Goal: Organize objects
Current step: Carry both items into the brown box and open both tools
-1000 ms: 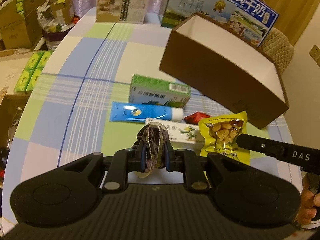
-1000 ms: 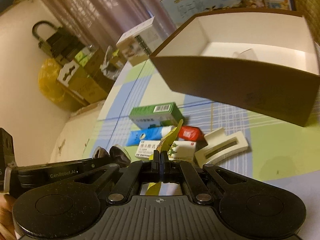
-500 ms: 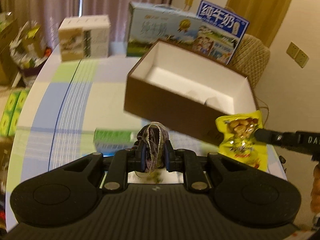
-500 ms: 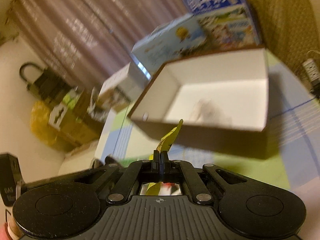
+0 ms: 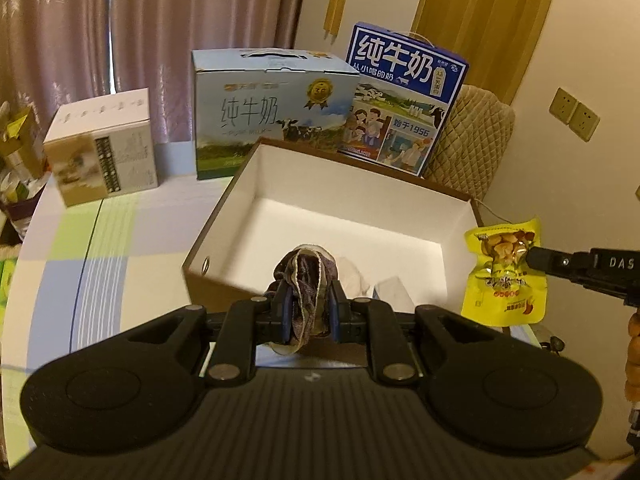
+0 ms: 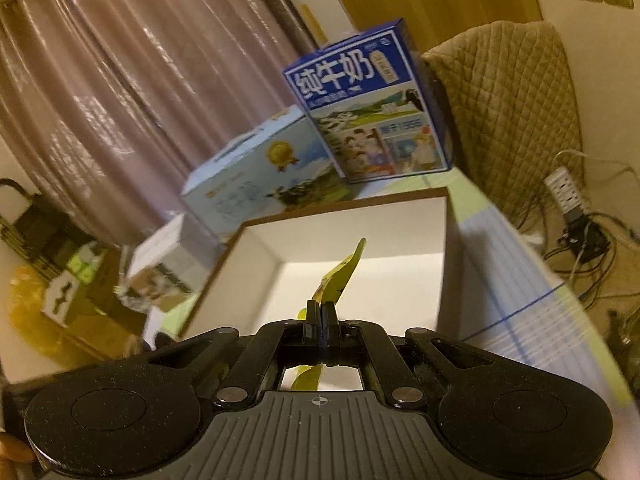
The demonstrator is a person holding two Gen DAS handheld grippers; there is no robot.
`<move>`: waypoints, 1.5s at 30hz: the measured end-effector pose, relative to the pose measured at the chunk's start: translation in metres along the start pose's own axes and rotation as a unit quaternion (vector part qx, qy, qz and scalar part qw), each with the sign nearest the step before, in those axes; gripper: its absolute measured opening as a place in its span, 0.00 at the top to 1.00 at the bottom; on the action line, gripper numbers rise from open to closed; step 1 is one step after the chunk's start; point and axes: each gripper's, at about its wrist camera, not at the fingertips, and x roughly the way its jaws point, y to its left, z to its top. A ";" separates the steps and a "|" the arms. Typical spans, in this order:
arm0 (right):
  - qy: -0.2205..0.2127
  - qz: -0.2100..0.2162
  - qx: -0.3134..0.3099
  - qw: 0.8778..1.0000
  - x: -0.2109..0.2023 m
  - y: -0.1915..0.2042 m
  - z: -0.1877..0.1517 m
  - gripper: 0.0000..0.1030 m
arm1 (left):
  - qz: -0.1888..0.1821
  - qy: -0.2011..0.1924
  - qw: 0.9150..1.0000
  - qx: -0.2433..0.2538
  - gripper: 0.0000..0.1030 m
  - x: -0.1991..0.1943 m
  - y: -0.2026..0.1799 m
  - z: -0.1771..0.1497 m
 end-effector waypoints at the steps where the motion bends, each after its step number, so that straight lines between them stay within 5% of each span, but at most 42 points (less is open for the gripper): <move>1: 0.004 -0.009 -0.003 1.000 0.006 -0.001 0.002 1.00 | 0.000 0.002 1.000 0.004 0.86 0.006 -0.001 0.003; 15: 0.068 -0.103 -0.087 0.989 0.096 -0.007 0.005 1.00 | 0.033 0.052 0.997 0.047 0.86 0.087 -0.011 0.025; 25: 0.084 -0.133 -0.151 0.976 0.117 0.005 0.001 0.99 | 0.043 0.079 0.995 0.046 0.86 0.116 -0.010 0.021; 28: 0.080 -0.129 -0.150 0.977 0.113 0.005 -0.002 0.73 | 0.043 0.082 0.994 0.050 0.83 0.120 -0.012 0.022; 30: 0.070 -0.126 -0.151 0.978 0.108 0.005 -0.004 0.47 | 0.043 0.081 0.994 0.052 0.81 0.121 -0.013 0.021; 35: 0.063 -0.119 -0.149 0.980 0.099 0.009 -0.008 0.44 | 0.045 0.077 0.995 0.052 0.67 0.119 -0.014 0.020; 45: 0.055 -0.102 -0.141 0.983 0.074 0.014 -0.019 0.44 | 0.039 0.057 0.997 0.046 0.55 0.087 -0.010 0.016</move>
